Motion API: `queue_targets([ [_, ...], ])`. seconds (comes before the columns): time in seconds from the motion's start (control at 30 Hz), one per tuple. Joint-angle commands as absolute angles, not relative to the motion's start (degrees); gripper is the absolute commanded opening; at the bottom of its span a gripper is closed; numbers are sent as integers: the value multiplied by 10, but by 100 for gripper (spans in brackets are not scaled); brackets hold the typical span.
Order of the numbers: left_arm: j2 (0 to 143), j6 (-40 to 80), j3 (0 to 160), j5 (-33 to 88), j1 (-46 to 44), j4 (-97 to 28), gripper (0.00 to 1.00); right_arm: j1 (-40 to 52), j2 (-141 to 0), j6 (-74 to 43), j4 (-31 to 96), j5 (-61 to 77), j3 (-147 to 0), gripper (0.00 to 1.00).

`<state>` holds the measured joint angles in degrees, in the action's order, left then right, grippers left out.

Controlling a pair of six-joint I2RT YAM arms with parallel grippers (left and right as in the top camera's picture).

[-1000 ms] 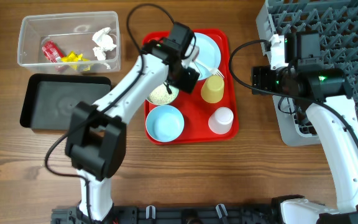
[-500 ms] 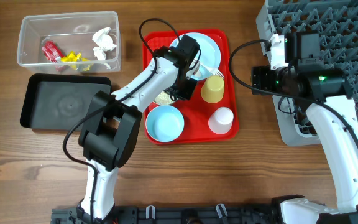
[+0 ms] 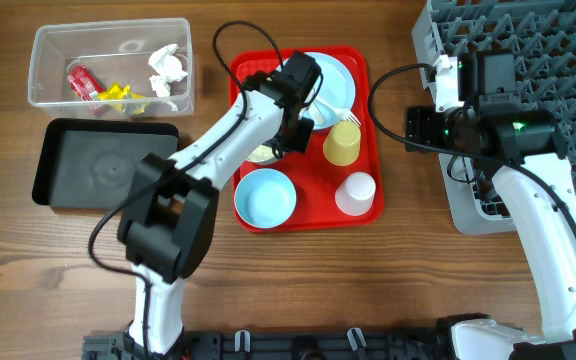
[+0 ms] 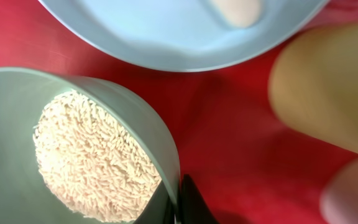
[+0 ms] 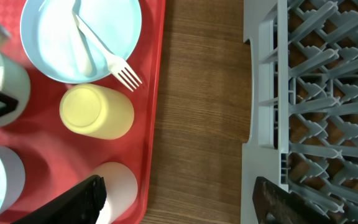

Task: Sort waste into correct bins and load items into the dishwasher rack
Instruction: 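Lift the green bowl with the left gripper over the black tray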

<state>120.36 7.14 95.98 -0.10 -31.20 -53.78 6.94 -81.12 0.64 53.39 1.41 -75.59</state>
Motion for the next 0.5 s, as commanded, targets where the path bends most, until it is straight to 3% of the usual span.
queue_targets([
  [0.0, 1126, 108, 974, 8, -296, -552, 4, 67, -812, 0, 533, 15, -764, 78],
  [0.23, 1096, 140, 974, 52, -218, -651, 4, 67, -812, 0, 534, 15, -764, 77],
  [0.47, 1095, 97, 974, 207, -90, -668, 4, 67, -812, 0, 535, 15, -764, 77],
])
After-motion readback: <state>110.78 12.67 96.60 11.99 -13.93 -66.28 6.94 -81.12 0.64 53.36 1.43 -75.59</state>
